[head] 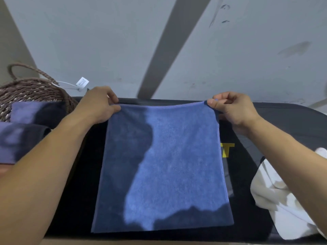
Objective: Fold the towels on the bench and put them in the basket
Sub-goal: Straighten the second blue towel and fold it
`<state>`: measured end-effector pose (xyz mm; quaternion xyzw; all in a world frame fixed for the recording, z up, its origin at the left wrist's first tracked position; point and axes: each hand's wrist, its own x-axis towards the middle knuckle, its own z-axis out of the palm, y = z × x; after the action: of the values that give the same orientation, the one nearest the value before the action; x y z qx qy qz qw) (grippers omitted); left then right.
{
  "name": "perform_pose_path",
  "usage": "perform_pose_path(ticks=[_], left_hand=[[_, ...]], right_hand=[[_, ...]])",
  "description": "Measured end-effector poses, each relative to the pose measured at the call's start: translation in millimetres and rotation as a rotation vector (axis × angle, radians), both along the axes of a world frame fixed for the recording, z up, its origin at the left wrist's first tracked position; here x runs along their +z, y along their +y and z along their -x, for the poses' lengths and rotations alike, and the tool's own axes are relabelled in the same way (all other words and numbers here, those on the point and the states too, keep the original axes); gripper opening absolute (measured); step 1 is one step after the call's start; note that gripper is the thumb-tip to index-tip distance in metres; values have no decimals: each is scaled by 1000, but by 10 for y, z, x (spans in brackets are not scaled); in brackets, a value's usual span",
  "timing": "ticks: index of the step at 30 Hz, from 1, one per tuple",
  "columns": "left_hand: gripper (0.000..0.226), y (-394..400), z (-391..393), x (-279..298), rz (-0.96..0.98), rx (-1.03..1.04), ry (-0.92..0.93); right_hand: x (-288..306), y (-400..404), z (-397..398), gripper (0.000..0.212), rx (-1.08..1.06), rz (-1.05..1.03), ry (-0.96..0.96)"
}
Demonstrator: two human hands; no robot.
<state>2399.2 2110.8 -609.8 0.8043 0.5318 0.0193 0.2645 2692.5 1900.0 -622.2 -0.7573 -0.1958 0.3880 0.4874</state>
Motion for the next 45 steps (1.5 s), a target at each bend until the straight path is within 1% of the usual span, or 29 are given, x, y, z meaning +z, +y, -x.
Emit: perform_pose_path(ticks=[1, 2, 4, 5, 6, 8, 11, 12, 14, 15, 17, 19, 20, 22, 24, 25, 26, 29, 32, 35, 37, 40, 43, 45], left_hand=[[17, -19, 5, -43, -27, 49, -38], [15, -34, 7, -86, -49, 99, -77], [11, -42, -1, -160, -81, 144, -113], [11, -34, -14, -188, -92, 138, -100], [11, -18, -31, -210, -105, 120, -75], [14, 10, -74, -226, -142, 64, -11], [9, 18, -119, -197, -218, 34, 85], [14, -8, -116, -164, -243, 45, 103], [24, -150, -89, -71, -302, 55, 75], [26, -285, -73, -24, -343, 27, 47], [29, -688, -26, 65, -408, -104, 25], [28, -1192, 59, 133, -427, -276, -38], [24, -1438, 122, 157, -389, -355, -98], [11, -1871, 292, 202, -164, -477, -211], [19, -2203, 492, 212, 114, -510, -254], [22, -2331, 582, 189, 167, -529, -255], [23, -2428, 655, 161, 153, -550, -255], [16, -2559, 781, 86, 52, -528, -219], [24, -2574, 801, -4, -32, -483, -160], [24, -2627, 784, -63, -82, -491, -114], [30, -2662, 782, -109, -109, -504, -87], [42, -2669, 809, -190, -103, -494, -72], [42, -2669, 831, -233, -99, -471, -97], [39, -2669, 827, -235, -116, -458, -112]], right_hand=[[-48, -2, 4, 19, -70, -6, -38], [-100, -6, 5, 18, -104, 24, -134], [-199, -14, 2, 18, -85, 119, -397], [-223, -5, 5, 19, -75, 138, -483], [-228, 14, 14, 19, -70, 139, -517], [-227, 55, 44, 20, -65, 144, -548], [-190, 33, 97, 24, -84, 171, -610], [-164, -12, 113, 25, -99, 196, -631], [-95, -150, 151, 28, -120, 211, -648], [-55, -240, 180, 28, -104, 197, -643], [48, -463, 265, 23, 11, 200, -646], [164, -753, 399, 16, 182, 278, -657], [210, -923, 494, 15, 255, 321, -656], [296, -1274, 711, 15, 340, 335, -648], [388, -1582, 941, 21, 381, 245, -609], [420, -1717, 1048, 23, 415, 193, -595], [440, -1830, 1145, 24, 466, 148, -605], [415, -2043, 1362, 18, 616, 64, -690], [265, -2072, 1455, 29, 697, 26, -812], [122, -2041, 1443, 42, 757, 54, -852], [43, -2042, 1410, 44, 791, 80, -888], [-30, -2057, 1386, 30, 732, 32, -933], [-70, -2030, 1415, 15, 676, -15, -985], [-68, -1977, 1422, 14, 630, 9, -945]])
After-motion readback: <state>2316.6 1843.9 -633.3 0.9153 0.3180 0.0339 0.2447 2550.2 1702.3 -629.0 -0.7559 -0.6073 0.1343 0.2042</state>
